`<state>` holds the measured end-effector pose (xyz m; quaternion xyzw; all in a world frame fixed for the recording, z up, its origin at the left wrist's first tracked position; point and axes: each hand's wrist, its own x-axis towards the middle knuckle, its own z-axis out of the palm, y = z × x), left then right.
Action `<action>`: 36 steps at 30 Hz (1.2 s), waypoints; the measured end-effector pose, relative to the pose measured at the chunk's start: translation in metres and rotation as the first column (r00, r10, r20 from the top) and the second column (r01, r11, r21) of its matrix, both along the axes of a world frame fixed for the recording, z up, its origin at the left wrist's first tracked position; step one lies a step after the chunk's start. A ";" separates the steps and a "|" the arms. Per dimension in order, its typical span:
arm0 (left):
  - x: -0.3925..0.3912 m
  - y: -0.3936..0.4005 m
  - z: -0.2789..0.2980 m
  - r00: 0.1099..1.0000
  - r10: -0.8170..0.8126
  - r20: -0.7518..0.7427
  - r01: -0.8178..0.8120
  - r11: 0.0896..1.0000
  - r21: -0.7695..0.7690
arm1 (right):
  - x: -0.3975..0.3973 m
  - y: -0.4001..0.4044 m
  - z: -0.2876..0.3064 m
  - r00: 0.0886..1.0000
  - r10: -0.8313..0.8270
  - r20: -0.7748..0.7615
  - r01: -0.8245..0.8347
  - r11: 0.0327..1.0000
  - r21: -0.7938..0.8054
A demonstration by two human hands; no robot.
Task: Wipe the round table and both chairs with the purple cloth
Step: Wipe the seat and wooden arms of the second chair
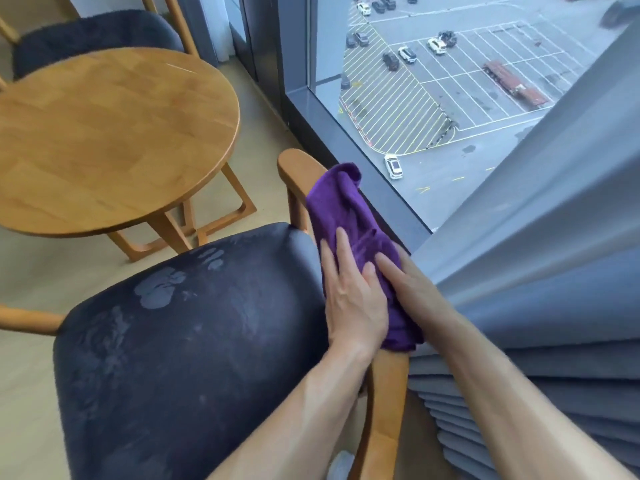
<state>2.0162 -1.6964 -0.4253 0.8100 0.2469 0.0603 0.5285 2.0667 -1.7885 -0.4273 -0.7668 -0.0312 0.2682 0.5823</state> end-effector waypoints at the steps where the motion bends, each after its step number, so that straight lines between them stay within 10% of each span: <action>1: 0.002 0.001 0.001 0.999 -0.015 -0.033 0.015 1.000 -0.005 | -0.021 -0.007 -0.001 0.997 -0.069 -0.022 0.070 0.997 0.034; 9: -0.040 -0.002 0.005 0.991 -0.106 -0.085 0.087 0.976 -0.199 | -0.087 -0.005 0.013 0.945 -0.321 0.067 0.326 0.938 -0.117; 19: -0.107 -0.023 0.036 0.881 -0.410 -0.238 0.405 0.911 -0.071 | -0.208 -0.011 0.021 0.714 -0.568 -0.409 0.612 0.791 -0.031; 28: -0.159 0.008 0.020 0.761 -0.570 -0.308 0.492 0.818 -0.299 | -0.220 -0.001 0.020 0.828 -0.534 -0.172 0.554 0.826 0.102; 36: -0.172 -0.007 0.053 0.750 -0.590 -0.299 0.532 0.807 -0.256 | -0.297 0.014 0.032 0.650 -0.575 -0.497 0.694 0.715 0.082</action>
